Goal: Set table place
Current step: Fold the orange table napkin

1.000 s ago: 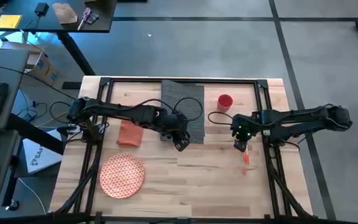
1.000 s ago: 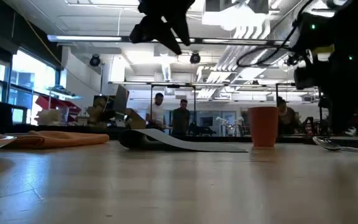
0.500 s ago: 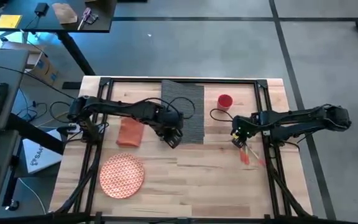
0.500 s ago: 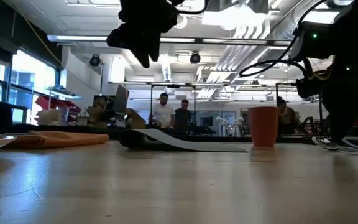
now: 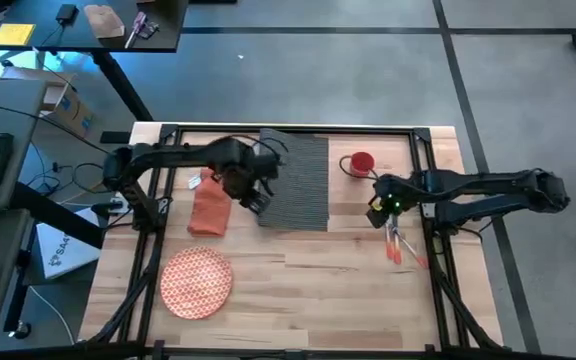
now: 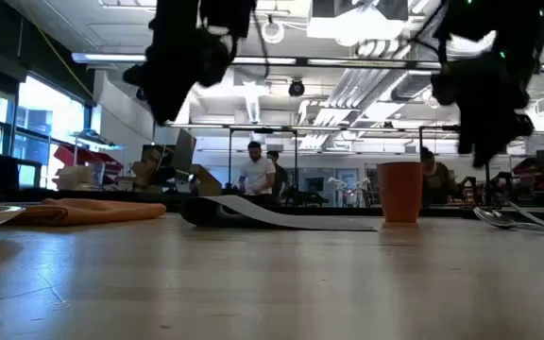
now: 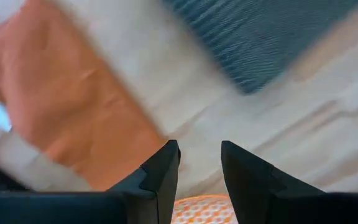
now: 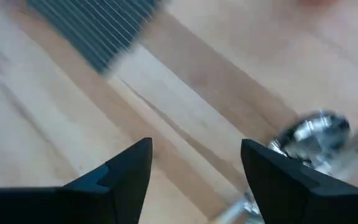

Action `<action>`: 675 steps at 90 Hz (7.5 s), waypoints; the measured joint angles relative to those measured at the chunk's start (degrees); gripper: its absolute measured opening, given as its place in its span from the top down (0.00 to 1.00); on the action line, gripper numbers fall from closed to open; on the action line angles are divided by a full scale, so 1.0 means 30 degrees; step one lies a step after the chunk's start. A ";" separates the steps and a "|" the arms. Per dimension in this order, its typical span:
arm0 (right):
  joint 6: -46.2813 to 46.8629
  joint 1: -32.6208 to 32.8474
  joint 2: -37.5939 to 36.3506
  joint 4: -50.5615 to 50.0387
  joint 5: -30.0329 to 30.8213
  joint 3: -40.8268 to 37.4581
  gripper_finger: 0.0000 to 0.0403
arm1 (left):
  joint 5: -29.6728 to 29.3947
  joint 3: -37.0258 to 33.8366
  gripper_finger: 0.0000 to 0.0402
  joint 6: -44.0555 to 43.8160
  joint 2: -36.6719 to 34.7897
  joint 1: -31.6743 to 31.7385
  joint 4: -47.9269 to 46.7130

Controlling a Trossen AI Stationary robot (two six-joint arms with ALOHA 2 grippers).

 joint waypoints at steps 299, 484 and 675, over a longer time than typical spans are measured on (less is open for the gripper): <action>-0.9322 -0.1107 1.8743 1.8480 -0.3909 0.5025 0.72 | -0.2829 1.1494 1.00 0.3142 -0.2850 -1.0266 -0.0767; -0.1956 0.0046 1.5968 1.3158 -0.3869 0.7227 0.60 | -0.7151 1.1312 1.00 0.5865 -0.2814 -1.1223 -0.1236; -1.3037 0.1601 1.8758 -0.3576 -0.4940 3.0665 1.00 | -1.5080 1.1909 1.00 0.8378 -0.5211 -0.8978 0.1465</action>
